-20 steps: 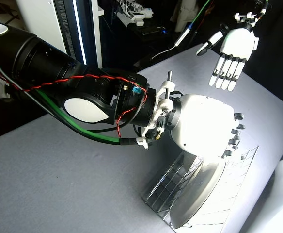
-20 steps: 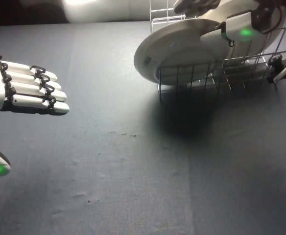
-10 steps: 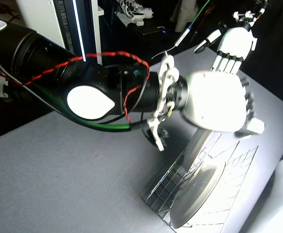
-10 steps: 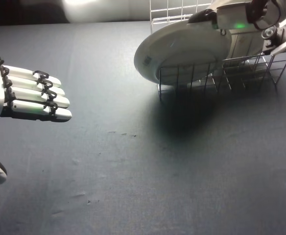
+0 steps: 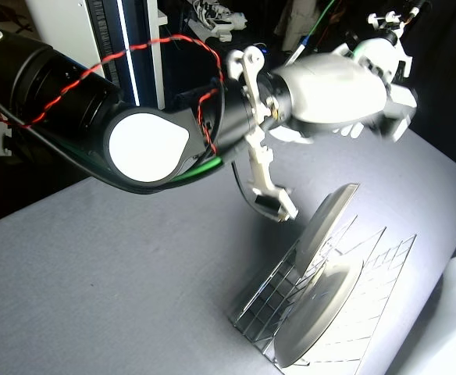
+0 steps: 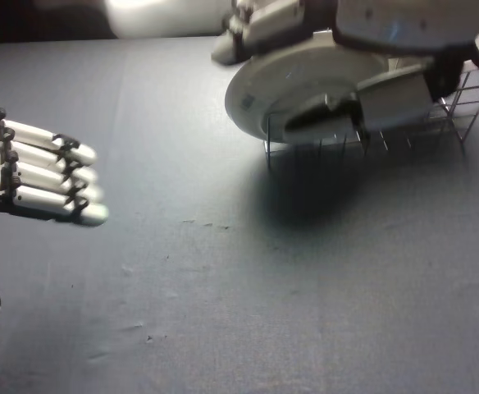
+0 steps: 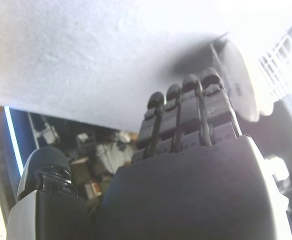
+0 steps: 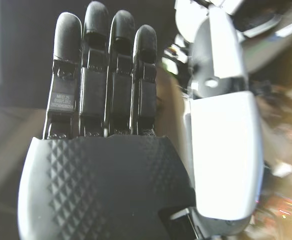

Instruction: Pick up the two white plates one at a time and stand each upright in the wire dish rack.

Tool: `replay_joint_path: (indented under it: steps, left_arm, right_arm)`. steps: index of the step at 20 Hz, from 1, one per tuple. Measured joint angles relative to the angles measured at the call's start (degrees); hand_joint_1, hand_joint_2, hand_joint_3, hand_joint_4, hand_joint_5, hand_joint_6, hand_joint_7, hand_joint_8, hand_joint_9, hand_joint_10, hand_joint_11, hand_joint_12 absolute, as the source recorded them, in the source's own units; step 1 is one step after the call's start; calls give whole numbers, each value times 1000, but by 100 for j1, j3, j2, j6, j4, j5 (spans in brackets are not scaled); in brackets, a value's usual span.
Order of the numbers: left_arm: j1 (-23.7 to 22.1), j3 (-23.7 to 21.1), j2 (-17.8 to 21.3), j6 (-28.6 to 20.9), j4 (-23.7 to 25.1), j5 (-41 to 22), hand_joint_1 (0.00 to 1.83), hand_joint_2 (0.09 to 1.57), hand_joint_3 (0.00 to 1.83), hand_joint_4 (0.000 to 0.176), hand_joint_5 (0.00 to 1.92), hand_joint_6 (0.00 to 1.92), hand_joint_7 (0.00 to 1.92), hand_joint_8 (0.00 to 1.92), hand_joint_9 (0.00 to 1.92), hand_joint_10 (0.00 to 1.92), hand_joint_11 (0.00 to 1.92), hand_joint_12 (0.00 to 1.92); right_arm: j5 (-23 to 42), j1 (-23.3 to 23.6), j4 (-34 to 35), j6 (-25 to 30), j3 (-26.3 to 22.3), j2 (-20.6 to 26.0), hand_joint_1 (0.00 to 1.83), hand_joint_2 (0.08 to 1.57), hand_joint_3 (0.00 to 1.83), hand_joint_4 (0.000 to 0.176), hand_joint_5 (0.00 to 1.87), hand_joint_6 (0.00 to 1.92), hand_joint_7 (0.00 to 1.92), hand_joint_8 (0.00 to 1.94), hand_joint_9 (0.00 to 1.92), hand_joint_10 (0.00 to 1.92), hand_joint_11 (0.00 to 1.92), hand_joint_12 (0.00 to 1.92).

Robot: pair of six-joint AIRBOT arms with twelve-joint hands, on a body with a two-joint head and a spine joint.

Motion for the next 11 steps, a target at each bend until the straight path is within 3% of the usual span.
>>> replay_joint_path:
  steps: [1, 2, 3, 4, 5, 6, 7, 8, 9, 10, 11]
  left_arm:
    - [-7, -26, 42, 0, -9, 0, 105, 1216, 0, 0, 871, 1234, 940, 1346, 835, 1655, 680, 1835]
    - [-31, -81, 72, 0, -9, 20, 130, 1222, 2, 0, 931, 1567, 953, 1684, 883, 1868, 776, 1904]
    - [-42, -120, 85, 0, -4, 20, 182, 1239, 4, 0, 964, 1747, 923, 1845, 884, 1910, 756, 1918]
    - [-83, -186, 90, -11, 63, 22, 347, 1224, 0, 0, 1283, 1886, 1277, 1906, 1258, 1919, 1111, 1920]
    - [-157, -256, 114, -13, 151, 7, 560, 1197, 0, 0, 1445, 1914, 1472, 1918, 1472, 1921, 1361, 1921]
    - [-249, -313, 142, -20, 238, -39, 683, 1217, 5, 0, 1572, 1920, 1630, 1920, 1624, 1921, 1530, 1921]
    - [-299, -323, 160, -17, 251, -76, 1056, 1270, 10, 80, 1502, 1921, 1607, 1921, 1653, 1921, 1650, 1921]
    - [-297, -323, 168, -17, 258, -61, 1210, 1285, 11, 109, 1475, 1921, 1597, 1921, 1654, 1921, 1682, 1921]
    - [-297, -323, 173, -17, 284, -61, 1210, 1285, 11, 109, 1475, 1921, 1597, 1921, 1654, 1921, 1682, 1921]
    - [-297, -323, 186, -31, 306, -59, 1248, 1303, 17, 163, 1482, 1921, 1613, 1921, 1682, 1921, 1718, 1921]
    - [-297, -323, 190, -44, 297, -63, 1106, 1327, 28, 175, 1395, 1921, 1591, 1921, 1671, 1921, 1709, 1921]
  right_arm:
    - [168, -2, -238, 22, -11, 24, 307, 1130, 3, 0, 1209, 202, 1301, 125, 1288, 199, 864, 1329]
    - [284, -7, -361, 26, -35, 46, 284, 1144, 2, 0, 1236, 540, 1413, 313, 1352, 551, 1014, 1349]
    - [321, -7, -385, 33, -63, 55, 192, 1159, 5, 0, 1293, 1195, 1479, 1192, 1443, 1400, 1223, 1807]
    - [361, -7, -411, 33, -83, 70, 167, 1227, 21, 100, 1375, 1696, 1548, 1787, 1590, 1817, 1511, 1898]
    - [387, -7, -450, 31, -96, 94, 150, 1298, 35, 161, 1408, 1876, 1592, 1910, 1661, 1900, 1631, 1916]
    - [415, -20, -507, 35, -118, 118, 193, 1386, 26, 173, 1448, 1912, 1608, 1935, 1668, 1917, 1653, 1920]
    - [472, -48, -520, 31, -127, 138, 577, 1420, 6, 175, 1456, 1919, 1596, 1940, 1660, 1920, 1669, 1921]
    - [522, -72, -614, 33, -164, 181, 628, 1457, 13, 176, 1440, 1921, 1585, 1941, 1639, 1921, 1656, 1921]
    - [546, -81, -629, 35, -184, 197, 628, 1457, 13, 176, 1440, 1921, 1585, 1941, 1639, 1921, 1656, 1921]
    - [573, -111, -656, 28, -227, 214, 644, 1490, 19, 176, 1416, 1921, 1613, 1941, 1683, 1921, 1736, 1921]
    - [562, -125, -684, 22, -269, 234, 721, 1511, 10, 176, 1369, 1921, 1631, 1941, 1742, 1921, 1832, 1921]
